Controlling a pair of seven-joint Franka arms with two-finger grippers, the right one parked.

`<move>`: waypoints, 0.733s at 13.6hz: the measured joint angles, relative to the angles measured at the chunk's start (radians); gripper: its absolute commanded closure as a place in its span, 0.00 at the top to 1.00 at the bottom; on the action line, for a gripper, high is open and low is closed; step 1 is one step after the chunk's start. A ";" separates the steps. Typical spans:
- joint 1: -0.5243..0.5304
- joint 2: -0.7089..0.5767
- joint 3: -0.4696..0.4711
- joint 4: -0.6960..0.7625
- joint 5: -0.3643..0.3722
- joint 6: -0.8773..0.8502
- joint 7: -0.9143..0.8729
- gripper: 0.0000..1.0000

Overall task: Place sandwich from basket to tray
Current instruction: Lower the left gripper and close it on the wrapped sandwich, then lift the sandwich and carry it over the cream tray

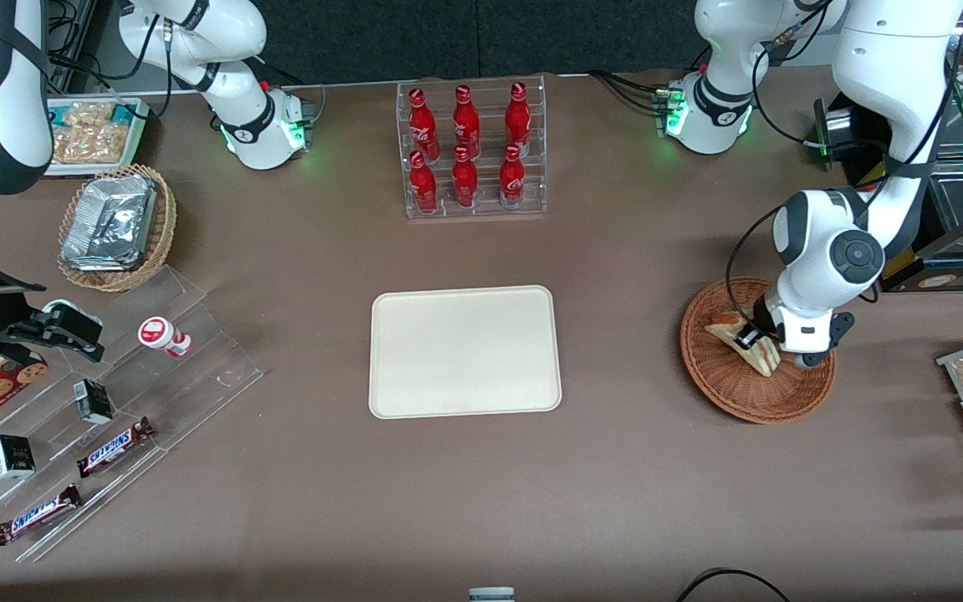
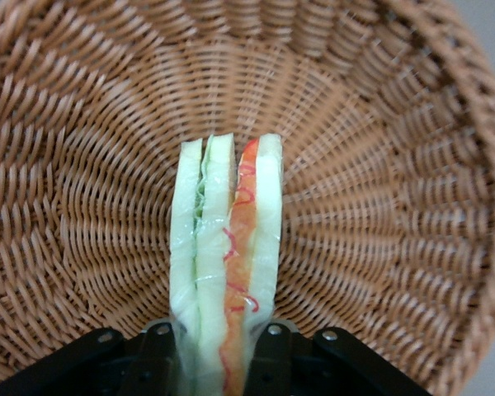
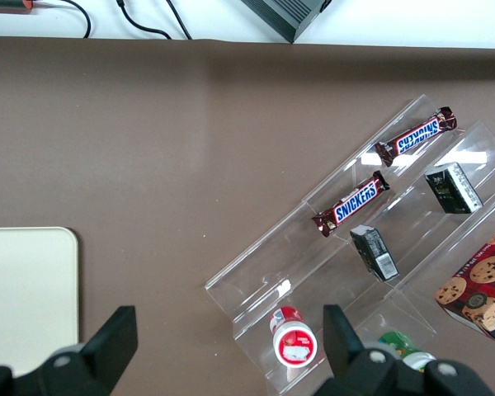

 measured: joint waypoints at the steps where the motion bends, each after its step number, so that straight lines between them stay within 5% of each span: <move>1: 0.000 -0.012 -0.003 0.023 0.000 -0.045 0.009 0.01; 6: -0.006 -0.076 -0.133 0.275 -0.006 -0.423 0.025 0.05; 10: -0.026 -0.070 -0.320 0.393 -0.010 -0.477 -0.095 0.05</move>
